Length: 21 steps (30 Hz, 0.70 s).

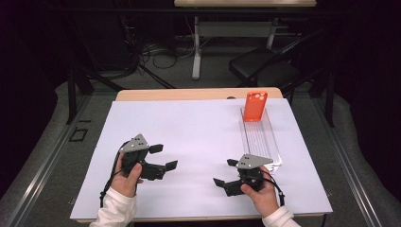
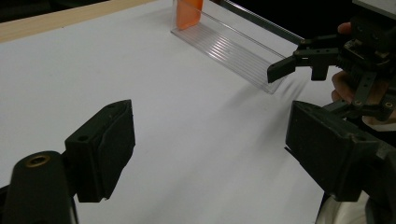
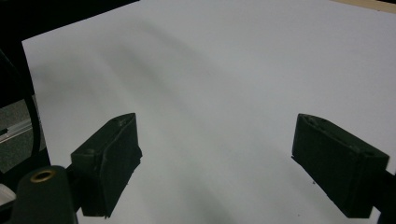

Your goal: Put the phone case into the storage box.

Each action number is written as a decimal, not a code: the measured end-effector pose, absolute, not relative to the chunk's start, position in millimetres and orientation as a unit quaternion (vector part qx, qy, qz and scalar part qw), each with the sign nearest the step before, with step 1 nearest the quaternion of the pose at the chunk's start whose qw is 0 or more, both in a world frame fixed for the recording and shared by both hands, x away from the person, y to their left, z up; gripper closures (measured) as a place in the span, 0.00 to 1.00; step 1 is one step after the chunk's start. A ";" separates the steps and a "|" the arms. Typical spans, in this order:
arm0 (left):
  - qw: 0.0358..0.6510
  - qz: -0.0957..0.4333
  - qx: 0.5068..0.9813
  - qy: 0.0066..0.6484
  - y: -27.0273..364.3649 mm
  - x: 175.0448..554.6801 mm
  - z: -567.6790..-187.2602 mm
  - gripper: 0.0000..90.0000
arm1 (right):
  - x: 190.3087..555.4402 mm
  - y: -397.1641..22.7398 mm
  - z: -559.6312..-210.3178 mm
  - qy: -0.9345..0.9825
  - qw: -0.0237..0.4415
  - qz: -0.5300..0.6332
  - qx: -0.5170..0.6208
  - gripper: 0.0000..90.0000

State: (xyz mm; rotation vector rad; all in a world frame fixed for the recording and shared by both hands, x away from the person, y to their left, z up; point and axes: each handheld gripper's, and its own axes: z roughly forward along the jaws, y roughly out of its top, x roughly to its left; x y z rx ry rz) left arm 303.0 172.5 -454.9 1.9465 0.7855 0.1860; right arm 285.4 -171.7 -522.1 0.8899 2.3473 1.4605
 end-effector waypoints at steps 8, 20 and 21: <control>0.498 0.076 0.800 0.326 171.8 303.2 -456.9 0.18 | 285.7 -170.9 -524.1 0.805 0.117 0.496 0.304 0.16; 0.498 0.074 0.800 0.326 171.9 303.0 -457.3 0.18 | 286.9 -172.0 -525.1 0.803 0.114 0.497 0.310 0.16; 0.496 0.075 0.801 0.326 171.9 303.2 -457.6 0.18 | 286.9 -172.1 -525.0 0.803 0.113 0.495 0.310 0.16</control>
